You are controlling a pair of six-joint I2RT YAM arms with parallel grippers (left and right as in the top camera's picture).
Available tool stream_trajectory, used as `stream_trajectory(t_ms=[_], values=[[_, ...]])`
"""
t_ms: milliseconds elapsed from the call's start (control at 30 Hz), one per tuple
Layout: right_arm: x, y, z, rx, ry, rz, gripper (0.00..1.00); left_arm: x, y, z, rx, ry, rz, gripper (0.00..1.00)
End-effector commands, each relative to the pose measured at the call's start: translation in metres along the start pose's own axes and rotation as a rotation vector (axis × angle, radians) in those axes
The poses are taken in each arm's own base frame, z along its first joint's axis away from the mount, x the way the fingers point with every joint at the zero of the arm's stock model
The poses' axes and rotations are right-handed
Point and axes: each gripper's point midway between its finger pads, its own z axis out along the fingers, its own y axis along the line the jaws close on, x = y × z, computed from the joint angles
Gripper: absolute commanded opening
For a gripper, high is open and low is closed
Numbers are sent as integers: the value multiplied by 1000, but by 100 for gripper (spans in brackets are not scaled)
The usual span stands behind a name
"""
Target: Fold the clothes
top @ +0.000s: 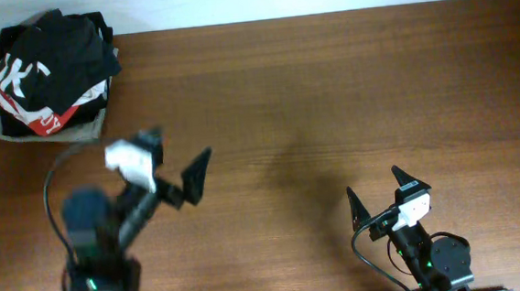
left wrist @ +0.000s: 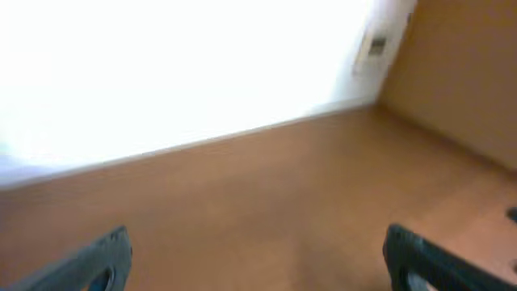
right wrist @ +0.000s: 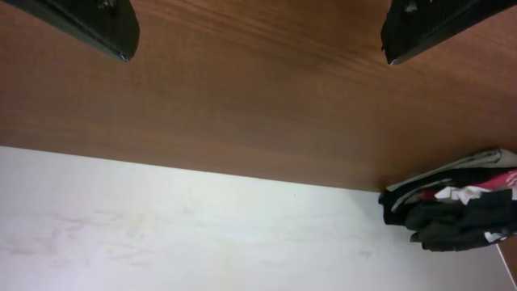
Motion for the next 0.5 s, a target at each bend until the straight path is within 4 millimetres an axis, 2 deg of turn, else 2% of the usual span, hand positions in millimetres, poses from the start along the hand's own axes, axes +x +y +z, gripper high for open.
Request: stream_trajectory(t_ms=[0,100,167,367,467], values=[[2,0,0,1,3,1,99,32,7,-26,-110,-149,89,99],[2,0,0,1,3,1,99,46,5,-48,-149,-281,157,99],[2,0,0,1,3,1,99,53,8,-56,-179,-309,169,99],[2,0,0,1,3,1,99,71,30,-69,-314,-253,124,99],[2,0,0,1,3,1,99,91,42,-74,-391,-184,80,99]])
